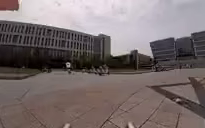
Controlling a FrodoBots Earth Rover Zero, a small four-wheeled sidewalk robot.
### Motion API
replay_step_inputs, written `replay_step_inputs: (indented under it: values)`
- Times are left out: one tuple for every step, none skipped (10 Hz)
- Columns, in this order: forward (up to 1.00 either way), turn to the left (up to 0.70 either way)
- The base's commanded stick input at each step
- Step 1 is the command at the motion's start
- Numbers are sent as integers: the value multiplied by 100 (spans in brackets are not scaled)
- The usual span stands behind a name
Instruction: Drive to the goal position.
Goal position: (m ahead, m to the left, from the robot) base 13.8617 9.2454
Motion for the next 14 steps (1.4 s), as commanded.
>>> replay_step_inputs:
  values:
    - [50, 0]
    - [50, 0]
    - [50, 0]
    - [50, 0]
    - [50, 0]
    - [50, 0]
    - [50, 0]
    - [50, 0]
    - [50, 0]
    - [50, 0]
    - [50, 0]
    - [50, 0]
    - [50, 0]
    - [50, 0]
